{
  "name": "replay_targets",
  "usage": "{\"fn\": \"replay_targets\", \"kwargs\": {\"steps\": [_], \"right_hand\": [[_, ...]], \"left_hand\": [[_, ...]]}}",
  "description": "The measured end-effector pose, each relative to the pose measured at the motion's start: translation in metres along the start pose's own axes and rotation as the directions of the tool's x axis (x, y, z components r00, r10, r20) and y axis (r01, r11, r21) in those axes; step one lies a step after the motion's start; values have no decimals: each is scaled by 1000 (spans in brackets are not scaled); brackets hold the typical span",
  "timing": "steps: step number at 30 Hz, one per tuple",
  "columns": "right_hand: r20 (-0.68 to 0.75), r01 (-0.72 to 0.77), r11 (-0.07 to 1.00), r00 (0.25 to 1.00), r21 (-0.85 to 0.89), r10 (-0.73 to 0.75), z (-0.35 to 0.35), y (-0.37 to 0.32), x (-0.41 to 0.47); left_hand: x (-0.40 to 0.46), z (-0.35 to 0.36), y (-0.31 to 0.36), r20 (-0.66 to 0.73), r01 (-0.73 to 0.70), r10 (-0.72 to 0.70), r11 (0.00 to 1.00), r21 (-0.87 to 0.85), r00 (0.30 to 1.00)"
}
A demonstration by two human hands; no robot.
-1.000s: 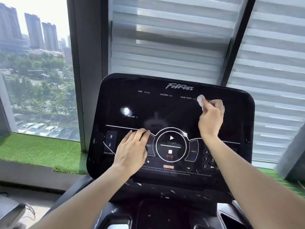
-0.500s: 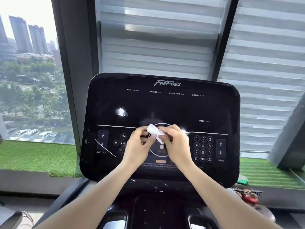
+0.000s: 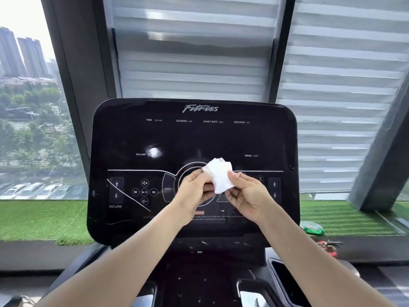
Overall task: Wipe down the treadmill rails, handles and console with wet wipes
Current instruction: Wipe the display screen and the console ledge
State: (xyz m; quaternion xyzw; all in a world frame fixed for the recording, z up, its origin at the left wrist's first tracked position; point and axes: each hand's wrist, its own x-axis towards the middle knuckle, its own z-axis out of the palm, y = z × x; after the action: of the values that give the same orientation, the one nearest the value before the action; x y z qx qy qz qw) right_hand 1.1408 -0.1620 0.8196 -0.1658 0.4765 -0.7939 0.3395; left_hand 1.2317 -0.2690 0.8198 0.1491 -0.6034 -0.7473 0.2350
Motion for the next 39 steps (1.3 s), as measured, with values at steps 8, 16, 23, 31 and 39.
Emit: {"fn": "replay_targets", "kwargs": {"steps": [8,16,23,31,39], "right_hand": [[-49,94,996,994,4,-93,-11,-18,-7],[-170,149,989,974,-15,-149,-12,-22,1],[-219,275,344,399,-898,-891,-24,-79,48],[222,146,-169,563,-975,-796,-37,-7,77],[277,160,-232,687,-959,-672,38,-21,96]], "left_hand": [[13,26,-3,-93,-18,16,1000,-15,996],[27,44,1,-91,-123,137,982,142,986],[37,18,9,-146,-305,469,749,588,871],[32,-34,-4,-180,-260,532,647,717,827],[29,-65,1,-171,-304,582,627,718,795]]}}
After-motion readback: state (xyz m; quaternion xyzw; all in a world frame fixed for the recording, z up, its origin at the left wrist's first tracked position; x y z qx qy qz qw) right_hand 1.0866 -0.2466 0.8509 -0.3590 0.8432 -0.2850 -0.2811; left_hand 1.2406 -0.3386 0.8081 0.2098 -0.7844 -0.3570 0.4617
